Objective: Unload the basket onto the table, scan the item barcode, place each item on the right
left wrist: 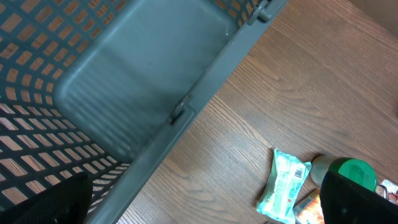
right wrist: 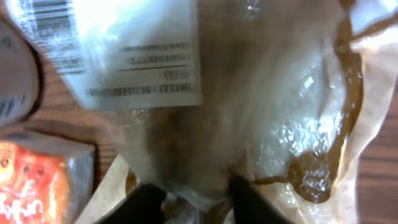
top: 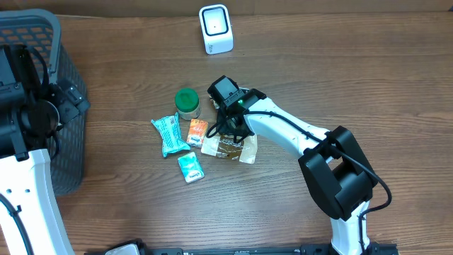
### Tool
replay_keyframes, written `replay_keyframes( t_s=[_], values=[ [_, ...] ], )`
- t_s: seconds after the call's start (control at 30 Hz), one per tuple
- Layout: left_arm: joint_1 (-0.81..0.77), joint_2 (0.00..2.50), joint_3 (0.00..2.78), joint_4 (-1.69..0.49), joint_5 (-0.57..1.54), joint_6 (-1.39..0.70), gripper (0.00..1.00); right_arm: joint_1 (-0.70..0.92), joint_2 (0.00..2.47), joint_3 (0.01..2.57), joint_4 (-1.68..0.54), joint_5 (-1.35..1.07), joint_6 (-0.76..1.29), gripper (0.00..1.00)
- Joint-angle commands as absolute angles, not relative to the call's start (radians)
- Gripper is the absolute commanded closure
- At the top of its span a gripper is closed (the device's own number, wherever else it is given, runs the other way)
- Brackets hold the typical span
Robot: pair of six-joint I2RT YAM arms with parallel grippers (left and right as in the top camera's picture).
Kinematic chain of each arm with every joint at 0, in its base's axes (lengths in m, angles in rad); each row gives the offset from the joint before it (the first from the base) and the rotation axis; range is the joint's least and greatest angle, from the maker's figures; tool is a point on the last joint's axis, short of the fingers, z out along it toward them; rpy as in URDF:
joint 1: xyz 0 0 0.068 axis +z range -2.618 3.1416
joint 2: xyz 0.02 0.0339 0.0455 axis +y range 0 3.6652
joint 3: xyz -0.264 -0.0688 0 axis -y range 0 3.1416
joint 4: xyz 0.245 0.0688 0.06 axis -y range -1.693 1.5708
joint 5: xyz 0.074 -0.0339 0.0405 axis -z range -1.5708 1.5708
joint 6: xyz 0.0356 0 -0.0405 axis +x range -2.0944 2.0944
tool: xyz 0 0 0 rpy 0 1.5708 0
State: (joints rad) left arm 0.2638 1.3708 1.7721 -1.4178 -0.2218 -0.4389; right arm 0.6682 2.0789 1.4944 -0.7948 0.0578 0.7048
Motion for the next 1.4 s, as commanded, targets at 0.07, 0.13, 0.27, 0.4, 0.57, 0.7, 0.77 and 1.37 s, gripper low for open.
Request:
replay_keyframes(
  t_s=[0.07, 0.13, 0.27, 0.4, 0.57, 0.7, 0.77, 1.37],
  values=[
    [0.269, 1.372, 1.787, -1.417, -0.239, -0.442, 0.00, 0.667, 2.121, 1.498, -0.810, 0.027, 0.706, 0.27],
    [0.269, 1.372, 1.787, -1.417, -0.239, -0.442, 0.01, 0.667, 2.121, 1.498, -0.814, 0.010, 0.683, 0.12],
    [0.269, 1.372, 1.787, -1.417, -0.239, -0.442, 0.00, 0.653, 2.120, 1.507, -0.822, -0.057, 0.611, 0.00],
    [0.269, 1.372, 1.787, -1.417, -0.239, -0.442, 0.01, 0.617, 2.100, 1.593, -0.923, -0.073, 0.540, 0.00],
    [0.269, 1.372, 1.787, -1.417, -0.239, -0.442, 0.00, 0.577, 2.038, 1.724, -1.070, -0.057, 0.413, 0.00],
    [0.269, 1.372, 1.787, -1.417, -0.239, -0.442, 0.01, 0.533, 1.987, 1.758, -1.126, -0.055, 0.359, 0.00],
    [0.269, 1.372, 1.787, -1.417, -0.239, -0.442, 0.00, 0.498, 1.979, 1.757, -1.141, -0.062, 0.344, 0.00],
    [0.269, 1.372, 1.787, -1.417, -0.239, -0.442, 0.01, 0.345, 2.010, 1.539, -1.075, -0.266, 0.175, 0.04]
  ],
)
